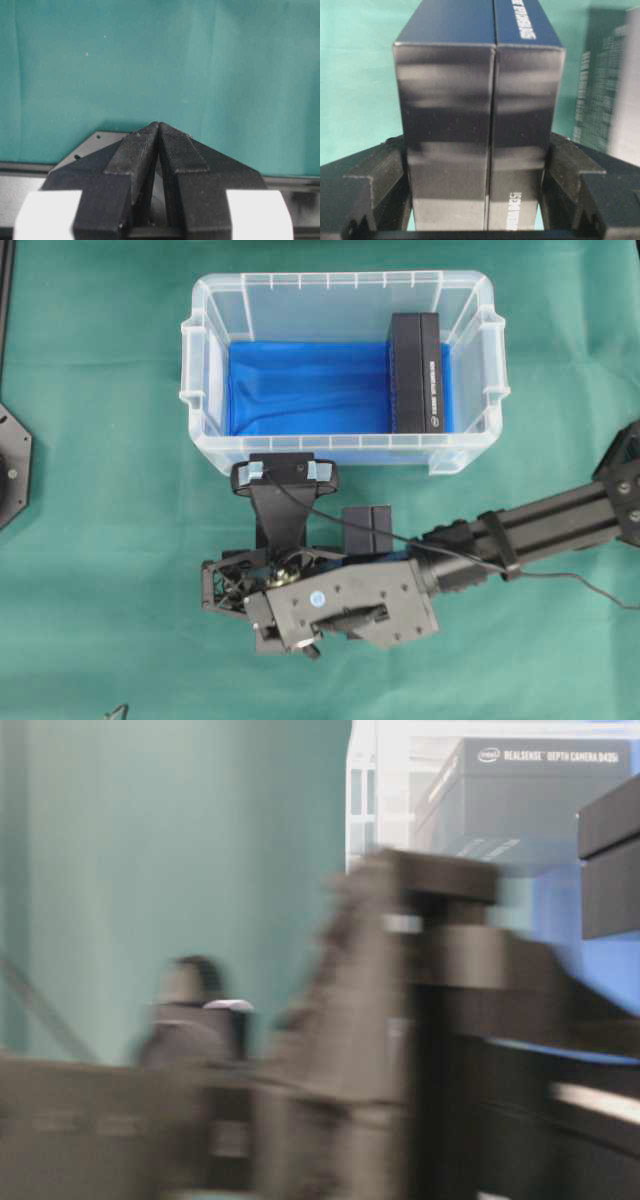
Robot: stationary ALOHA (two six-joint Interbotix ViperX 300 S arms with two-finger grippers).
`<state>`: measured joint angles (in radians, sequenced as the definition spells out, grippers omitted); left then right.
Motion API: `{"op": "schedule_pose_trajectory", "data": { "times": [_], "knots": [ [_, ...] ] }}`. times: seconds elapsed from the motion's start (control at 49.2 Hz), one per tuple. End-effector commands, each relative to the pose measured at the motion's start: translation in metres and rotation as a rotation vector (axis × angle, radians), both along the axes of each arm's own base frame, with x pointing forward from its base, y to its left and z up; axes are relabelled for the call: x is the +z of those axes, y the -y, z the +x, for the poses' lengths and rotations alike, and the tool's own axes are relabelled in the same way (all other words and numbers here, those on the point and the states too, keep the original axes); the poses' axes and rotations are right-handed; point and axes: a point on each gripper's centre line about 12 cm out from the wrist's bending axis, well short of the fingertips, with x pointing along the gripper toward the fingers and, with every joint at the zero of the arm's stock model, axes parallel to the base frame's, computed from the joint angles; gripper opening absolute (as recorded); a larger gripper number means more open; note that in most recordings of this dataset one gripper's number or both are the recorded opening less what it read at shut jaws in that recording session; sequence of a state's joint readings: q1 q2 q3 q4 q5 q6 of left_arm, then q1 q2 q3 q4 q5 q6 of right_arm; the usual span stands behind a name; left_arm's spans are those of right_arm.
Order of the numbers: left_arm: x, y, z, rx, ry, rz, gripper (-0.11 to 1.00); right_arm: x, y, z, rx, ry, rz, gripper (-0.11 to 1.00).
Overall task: Take the box out of the case with the right arm.
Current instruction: 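Lower the box onto the table left of the first box and release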
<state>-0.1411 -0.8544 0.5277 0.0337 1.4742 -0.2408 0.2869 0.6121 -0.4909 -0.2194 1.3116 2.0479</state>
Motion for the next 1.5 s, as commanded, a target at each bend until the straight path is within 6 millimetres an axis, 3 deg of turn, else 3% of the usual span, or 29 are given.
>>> {"op": "schedule_pose_trajectory", "data": {
  "times": [0.0, 0.284, 0.467, 0.671, 1.219, 1.483],
  "knots": [
    [0.003, 0.001, 0.001, -0.002, 0.012, -0.004, 0.02, 0.011, -0.002, 0.001, 0.005, 0.06, 0.028, 0.69],
    [0.003, 0.004, 0.001, -0.004, 0.011, -0.013, 0.02, 0.008, -0.001, -0.001, 0.01, 0.051, 0.028, 0.68],
    [0.003, 0.004, 0.001, -0.004, 0.013, -0.014, 0.02, 0.008, -0.001, -0.002, 0.01, 0.05, 0.026, 0.91],
    [0.003, 0.004, 0.001, -0.003, 0.013, -0.014, 0.02, 0.016, 0.0, -0.003, 0.007, 0.062, 0.027, 0.89],
    [0.003, 0.004, 0.001, -0.004, 0.013, -0.014, 0.02, 0.126, 0.018, -0.032, 0.007, 0.109, -0.085, 0.89],
    [0.003, 0.004, 0.001, -0.004, 0.011, -0.013, 0.02, 0.131, 0.025, -0.033, 0.048, 0.085, -0.103, 0.88]
  ]
}}
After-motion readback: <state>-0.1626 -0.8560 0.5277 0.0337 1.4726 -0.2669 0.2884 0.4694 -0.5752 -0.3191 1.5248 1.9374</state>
